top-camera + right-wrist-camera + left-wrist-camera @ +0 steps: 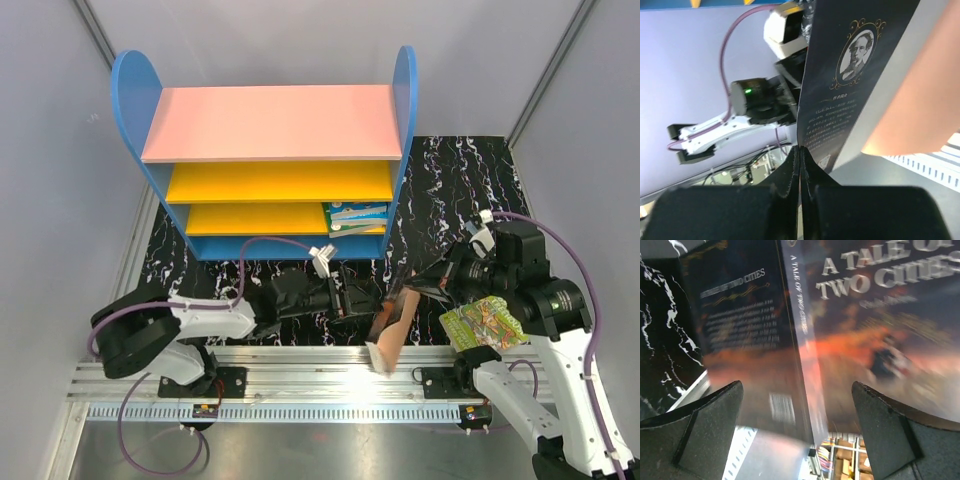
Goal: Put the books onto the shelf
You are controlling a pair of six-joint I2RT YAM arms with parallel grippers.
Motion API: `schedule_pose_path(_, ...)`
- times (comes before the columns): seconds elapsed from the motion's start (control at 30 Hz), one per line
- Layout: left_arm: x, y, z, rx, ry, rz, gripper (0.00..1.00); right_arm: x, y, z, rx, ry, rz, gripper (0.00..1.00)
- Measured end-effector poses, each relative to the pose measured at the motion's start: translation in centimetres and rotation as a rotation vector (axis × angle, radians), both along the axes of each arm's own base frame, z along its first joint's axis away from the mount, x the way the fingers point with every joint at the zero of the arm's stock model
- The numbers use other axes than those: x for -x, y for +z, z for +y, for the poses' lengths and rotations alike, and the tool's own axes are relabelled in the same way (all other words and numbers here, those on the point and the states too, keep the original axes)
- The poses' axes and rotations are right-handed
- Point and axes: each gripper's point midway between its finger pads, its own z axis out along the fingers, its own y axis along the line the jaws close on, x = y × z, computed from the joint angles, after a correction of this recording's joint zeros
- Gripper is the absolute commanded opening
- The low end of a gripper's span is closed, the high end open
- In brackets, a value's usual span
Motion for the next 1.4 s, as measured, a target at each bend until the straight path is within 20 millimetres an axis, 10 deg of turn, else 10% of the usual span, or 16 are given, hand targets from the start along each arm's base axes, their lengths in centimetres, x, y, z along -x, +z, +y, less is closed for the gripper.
schedule_pose_path(0.3,1.5,-0.7,-4.5,0.080,-0.083,0.082,0.91,2.5,1.1,0.5,-0.114,0.027,-0.040,0.00)
schedule_pose_path(0.63,2.0,-3.0,-4.6,0.087,-0.076,0.164,0.89,3.8,-7.0,-0.7,0.056,0.044,0.228,0.00)
schedule_pose_path(1.0,3.3,-7.3,-4.7,-0.107,-0.086,0.168,0.83,5.1,-11.4,-3.5,0.250,-0.029,0.314,0.00)
schedule_pose_path(1.4,3.9,-11.7,-5.6,-0.227,-0.104,0.205,0.22,6.2,-15.9,-5.5,0.388,-0.034,0.381,0.02)
